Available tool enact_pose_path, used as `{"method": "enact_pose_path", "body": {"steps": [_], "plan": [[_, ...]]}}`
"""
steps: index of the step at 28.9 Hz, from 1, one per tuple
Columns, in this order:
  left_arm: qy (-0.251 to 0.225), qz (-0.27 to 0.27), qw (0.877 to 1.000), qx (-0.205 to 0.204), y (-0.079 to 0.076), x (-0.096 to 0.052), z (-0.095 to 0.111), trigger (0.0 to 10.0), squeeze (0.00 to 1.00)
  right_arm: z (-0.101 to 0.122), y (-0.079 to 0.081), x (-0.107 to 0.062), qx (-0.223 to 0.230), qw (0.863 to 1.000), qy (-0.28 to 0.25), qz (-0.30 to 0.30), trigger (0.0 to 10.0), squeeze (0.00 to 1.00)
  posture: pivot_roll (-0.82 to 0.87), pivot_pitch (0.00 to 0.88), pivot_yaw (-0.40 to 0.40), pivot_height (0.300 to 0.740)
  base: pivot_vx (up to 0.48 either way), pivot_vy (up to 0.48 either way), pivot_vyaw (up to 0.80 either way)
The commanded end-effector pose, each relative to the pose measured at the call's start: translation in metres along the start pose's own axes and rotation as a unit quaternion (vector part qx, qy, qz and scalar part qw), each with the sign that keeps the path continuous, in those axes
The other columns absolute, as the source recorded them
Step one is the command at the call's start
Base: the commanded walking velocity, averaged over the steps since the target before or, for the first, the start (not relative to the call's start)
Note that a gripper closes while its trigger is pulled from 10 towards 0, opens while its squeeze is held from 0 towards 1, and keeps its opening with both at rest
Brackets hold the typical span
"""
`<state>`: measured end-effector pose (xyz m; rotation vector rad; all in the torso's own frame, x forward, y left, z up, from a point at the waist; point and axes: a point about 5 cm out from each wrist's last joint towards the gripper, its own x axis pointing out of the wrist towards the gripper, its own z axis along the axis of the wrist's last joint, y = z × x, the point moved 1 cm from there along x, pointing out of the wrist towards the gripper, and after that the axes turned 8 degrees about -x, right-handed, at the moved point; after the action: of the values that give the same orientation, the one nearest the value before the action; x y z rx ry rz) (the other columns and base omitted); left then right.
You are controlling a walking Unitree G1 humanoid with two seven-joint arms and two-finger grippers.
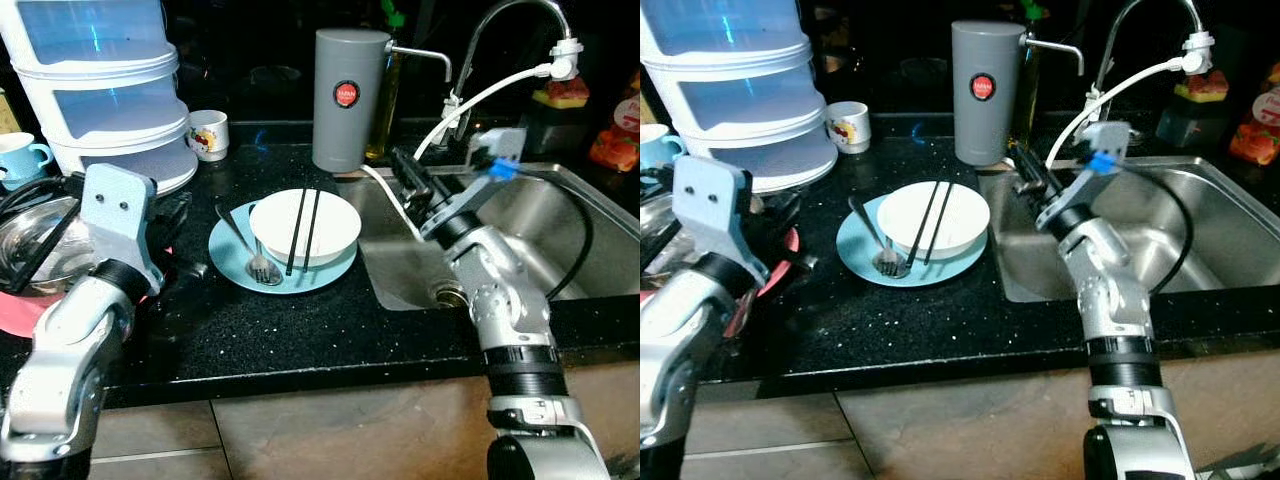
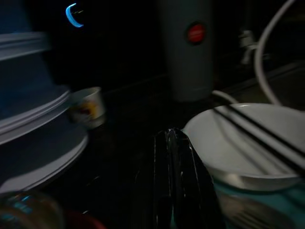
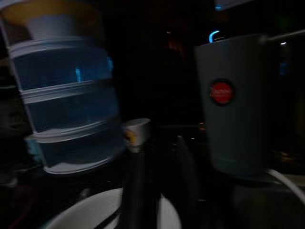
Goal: Kitchen organization
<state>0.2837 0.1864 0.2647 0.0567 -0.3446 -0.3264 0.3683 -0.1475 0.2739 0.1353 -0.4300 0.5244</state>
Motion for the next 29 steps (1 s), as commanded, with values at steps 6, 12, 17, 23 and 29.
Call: {"method": "enact_pose_path", "body": {"steps": [6, 12, 17, 23, 29], "plan": [[0.043, -0.07, 0.997, -0.012, -0.023, -0.007, -0.015, 10.0, 0.0, -0.003, 0.035, 0.001, -0.007, 0.991, 0.048, 0.123, 10.0, 1.0, 0.04, 0.049, -0.041, 0.74, 0.0, 0.0, 0.0], [0.068, -0.113, 0.991, -0.028, -0.03, -0.013, -0.022, 10.0, 0.0, -0.008, 0.061, -0.001, -0.042, 0.97, 0.099, 0.217, 10.0, 1.0, 0.04, 0.049, -0.039, 0.74, 0.0, 0.0, 0.0], [0.077, -0.146, 0.985, -0.05, -0.041, -0.018, -0.024, 10.0, 0.0, -0.016, 0.069, -0.006, -0.079, 0.956, 0.135, 0.249, 10.0, 1.0, 0.03, 0.048, -0.039, 0.74, 0.0, 0.0, 0.0], [0.081, -0.201, 0.973, -0.083, -0.055, -0.041, -0.02, 10.0, 0.0, -0.015, 0.065, -0.018, -0.073, 0.953, 0.136, 0.259, 10.0, 0.0, 0.04, 0.043, -0.052, 0.74, 0.0, 0.0, 0.0], [0.157, -0.203, 0.965, -0.055, -0.057, -0.062, -0.048, 10.0, 0.0, -0.015, 0.059, -0.03, -0.068, 0.951, 0.141, 0.266, 10.0, 0.0, 0.05, 0.037, -0.057, 0.74, 0.0, 0.0, 0.0]]}}
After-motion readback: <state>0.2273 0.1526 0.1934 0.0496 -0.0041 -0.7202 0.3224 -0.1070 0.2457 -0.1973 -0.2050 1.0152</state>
